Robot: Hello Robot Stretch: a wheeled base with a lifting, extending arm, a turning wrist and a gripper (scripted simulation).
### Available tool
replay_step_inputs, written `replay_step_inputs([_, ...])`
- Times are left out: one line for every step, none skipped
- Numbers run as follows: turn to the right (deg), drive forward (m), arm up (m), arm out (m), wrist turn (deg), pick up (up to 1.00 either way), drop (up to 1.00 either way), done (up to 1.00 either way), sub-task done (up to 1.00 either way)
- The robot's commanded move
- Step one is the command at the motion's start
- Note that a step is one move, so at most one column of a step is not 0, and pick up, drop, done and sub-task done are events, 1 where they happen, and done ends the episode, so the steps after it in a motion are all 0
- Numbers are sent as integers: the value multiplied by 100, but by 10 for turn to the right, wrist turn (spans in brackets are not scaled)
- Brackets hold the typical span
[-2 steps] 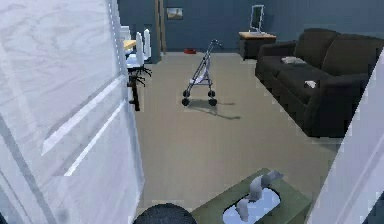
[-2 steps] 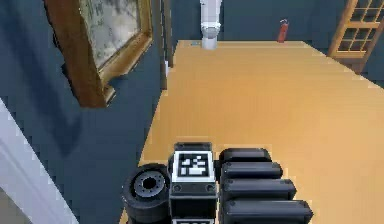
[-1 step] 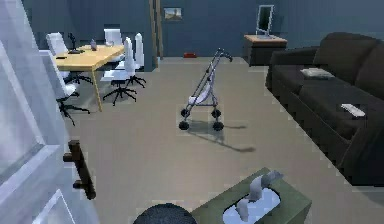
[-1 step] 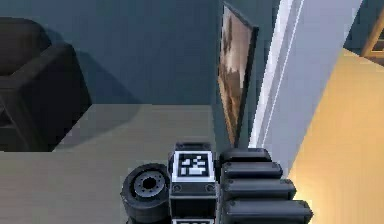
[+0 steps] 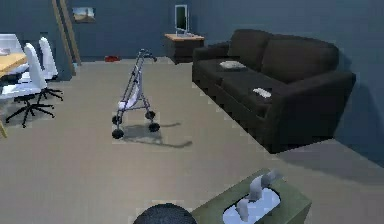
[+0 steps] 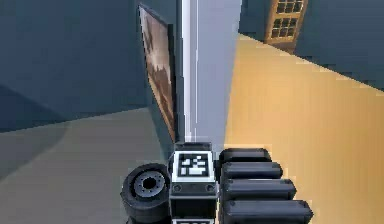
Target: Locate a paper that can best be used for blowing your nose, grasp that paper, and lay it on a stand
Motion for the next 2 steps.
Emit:
replay_step_inputs([0, 100, 0, 0, 0, 0, 0, 0, 0])
replay_step_inputs([0, 100, 0, 0, 0, 0, 0, 0, 0])
